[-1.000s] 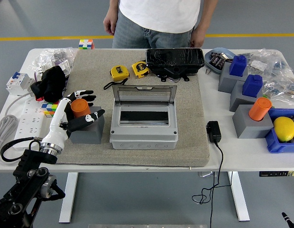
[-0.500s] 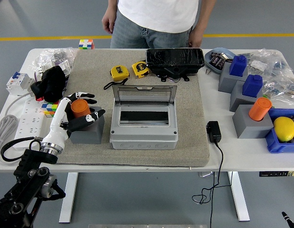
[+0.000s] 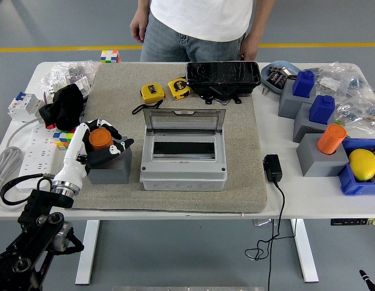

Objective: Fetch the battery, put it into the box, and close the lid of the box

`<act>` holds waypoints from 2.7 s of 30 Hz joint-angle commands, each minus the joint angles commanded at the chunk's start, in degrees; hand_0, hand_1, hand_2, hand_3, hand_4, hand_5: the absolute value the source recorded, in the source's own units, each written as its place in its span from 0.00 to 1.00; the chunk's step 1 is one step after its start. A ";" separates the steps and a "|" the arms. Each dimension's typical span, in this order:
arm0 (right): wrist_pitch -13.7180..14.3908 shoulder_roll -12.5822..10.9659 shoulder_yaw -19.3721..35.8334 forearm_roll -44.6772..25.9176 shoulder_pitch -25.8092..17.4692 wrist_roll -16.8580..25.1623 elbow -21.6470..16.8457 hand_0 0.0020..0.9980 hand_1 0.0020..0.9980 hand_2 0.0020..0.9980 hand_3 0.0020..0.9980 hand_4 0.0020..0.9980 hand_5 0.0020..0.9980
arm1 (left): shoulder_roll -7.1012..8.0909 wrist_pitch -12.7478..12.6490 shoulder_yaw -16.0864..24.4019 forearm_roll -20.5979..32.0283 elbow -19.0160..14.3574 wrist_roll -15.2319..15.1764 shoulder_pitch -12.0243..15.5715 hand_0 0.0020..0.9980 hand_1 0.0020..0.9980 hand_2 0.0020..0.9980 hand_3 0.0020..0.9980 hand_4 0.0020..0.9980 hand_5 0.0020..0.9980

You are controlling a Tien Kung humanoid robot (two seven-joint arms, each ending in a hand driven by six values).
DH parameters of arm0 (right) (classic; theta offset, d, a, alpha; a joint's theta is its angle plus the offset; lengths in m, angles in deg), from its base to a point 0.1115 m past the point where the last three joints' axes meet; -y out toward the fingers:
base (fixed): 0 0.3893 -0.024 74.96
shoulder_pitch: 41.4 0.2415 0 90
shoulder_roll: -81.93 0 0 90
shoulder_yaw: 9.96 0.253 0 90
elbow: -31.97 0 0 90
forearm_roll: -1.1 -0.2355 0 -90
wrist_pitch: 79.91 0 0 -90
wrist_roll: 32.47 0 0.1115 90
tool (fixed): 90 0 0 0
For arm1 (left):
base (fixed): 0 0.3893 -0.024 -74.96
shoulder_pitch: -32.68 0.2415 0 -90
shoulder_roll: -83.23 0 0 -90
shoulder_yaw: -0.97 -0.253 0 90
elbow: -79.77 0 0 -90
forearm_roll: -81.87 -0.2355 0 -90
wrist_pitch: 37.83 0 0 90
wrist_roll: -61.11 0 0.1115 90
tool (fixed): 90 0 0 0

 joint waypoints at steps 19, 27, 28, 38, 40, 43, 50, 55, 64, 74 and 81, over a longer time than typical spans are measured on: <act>0.00 -0.16 0.55 0.38 -0.07 -0.10 0.00 0.92 0.90 0.86 0.89 1.00 1.00 | -0.04 -1.90 -0.97 0.98 0.36 -0.36 -0.37 0.14 0.15 0.18 0.19 1.00 0.10; 0.03 -0.23 0.38 0.34 -0.22 -0.09 0.00 0.92 0.90 0.86 0.89 1.00 1.00 | 0.02 -2.40 -1.11 0.90 0.22 -0.26 -0.22 0.13 0.12 0.16 0.15 0.92 0.09; 0.04 -0.25 0.39 0.38 -0.22 -0.10 0.00 0.92 0.90 0.86 0.89 1.00 1.00 | 0.04 -2.48 -1.11 0.87 0.21 -0.25 -0.20 0.13 0.12 0.16 0.15 0.92 0.09; 0.05 -0.25 0.38 0.35 -0.23 -0.13 0.00 0.92 0.90 0.86 0.89 1.00 1.00 | 0.20 -3.16 -1.45 1.62 0.32 -0.60 -0.69 0.12 0.08 0.12 0.12 0.85 0.07; 0.05 -0.22 0.37 0.35 -0.24 -0.13 0.00 0.92 0.90 0.86 0.89 1.00 1.00 | 0.23 -3.67 -1.56 1.82 0.35 -0.71 -0.80 0.12 0.08 0.12 0.12 0.85 0.07; 0.04 -0.18 0.38 0.35 -0.23 -0.13 0.00 0.92 0.90 0.86 0.89 1.00 1.00 | 0.25 -4.35 -1.67 2.21 0.34 -0.94 -1.02 0.10 0.06 0.10 0.08 0.85 0.08; 0.05 -0.20 0.53 0.41 -0.09 -0.16 0.00 0.92 0.90 0.86 0.89 1.00 1.00 | 0.36 -5.43 -1.64 3.26 0.29 -1.45 -1.67 0.09 0.04 0.07 0.06 0.86 0.10; 0.05 -0.14 0.74 0.52 -0.05 -0.17 0.00 0.92 0.90 0.86 0.89 1.00 1.00 | 0.48 -5.83 -1.29 3.45 -0.06 -1.29 -2.34 0.08 0.03 0.06 0.05 0.87 0.11; 0.07 -0.04 0.88 0.57 0.17 -0.11 0.00 0.92 0.90 0.86 0.89 1.00 1.00 | 1.04 -6.05 -0.82 3.00 -0.72 -0.69 -3.89 0.07 0.02 0.05 0.03 0.91 0.10; 0.10 -0.17 1.23 0.78 0.27 -0.15 0.00 0.92 0.90 0.86 0.89 1.00 1.00 | 3.49 -7.11 -3.87 -4.15 -7.86 2.53 -4.16 0.07 0.02 0.06 0.04 0.97 0.04; 0.13 -0.31 1.21 0.82 0.44 -0.13 0.00 0.92 0.91 0.86 0.89 1.00 1.00 | 5.11 -11.73 -5.45 -18.20 -15.40 6.00 -5.08 0.07 0.02 0.07 0.04 0.95 0.05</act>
